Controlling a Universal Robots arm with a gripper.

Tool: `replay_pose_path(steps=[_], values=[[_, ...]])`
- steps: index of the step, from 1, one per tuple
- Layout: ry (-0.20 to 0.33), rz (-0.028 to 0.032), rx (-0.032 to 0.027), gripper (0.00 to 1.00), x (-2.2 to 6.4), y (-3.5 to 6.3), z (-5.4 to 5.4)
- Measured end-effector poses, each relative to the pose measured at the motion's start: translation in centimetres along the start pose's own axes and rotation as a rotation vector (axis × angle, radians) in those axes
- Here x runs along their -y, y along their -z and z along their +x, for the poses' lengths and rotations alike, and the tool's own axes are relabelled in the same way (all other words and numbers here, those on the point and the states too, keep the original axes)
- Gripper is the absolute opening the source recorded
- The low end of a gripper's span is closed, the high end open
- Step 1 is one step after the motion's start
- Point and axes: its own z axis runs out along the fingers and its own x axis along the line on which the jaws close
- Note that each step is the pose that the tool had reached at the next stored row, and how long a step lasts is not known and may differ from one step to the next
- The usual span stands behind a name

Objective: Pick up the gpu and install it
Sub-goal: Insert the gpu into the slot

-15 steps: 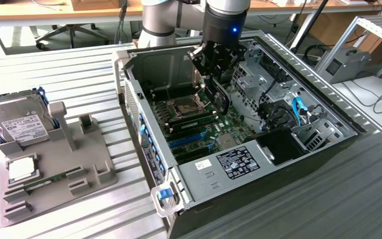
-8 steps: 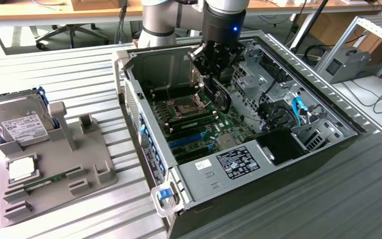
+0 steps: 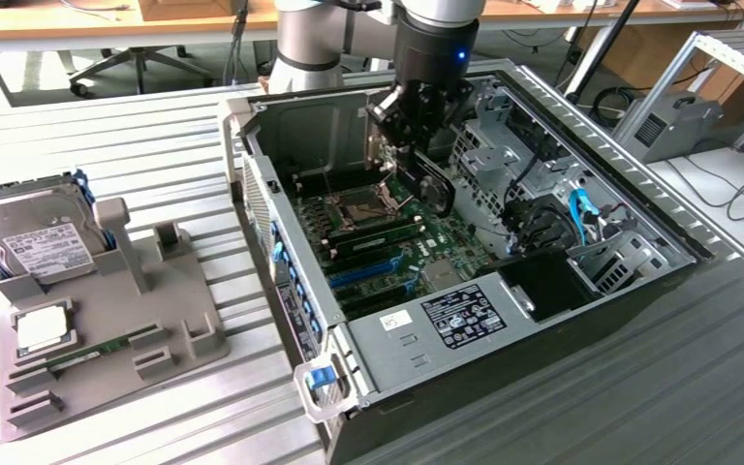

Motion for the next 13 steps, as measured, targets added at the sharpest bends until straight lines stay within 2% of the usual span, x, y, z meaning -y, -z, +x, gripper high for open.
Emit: replay_pose_path(steps=[13], values=[[0.141, -0.0110, 0.0036, 0.26, -0.01, 0.00, 0.00]])
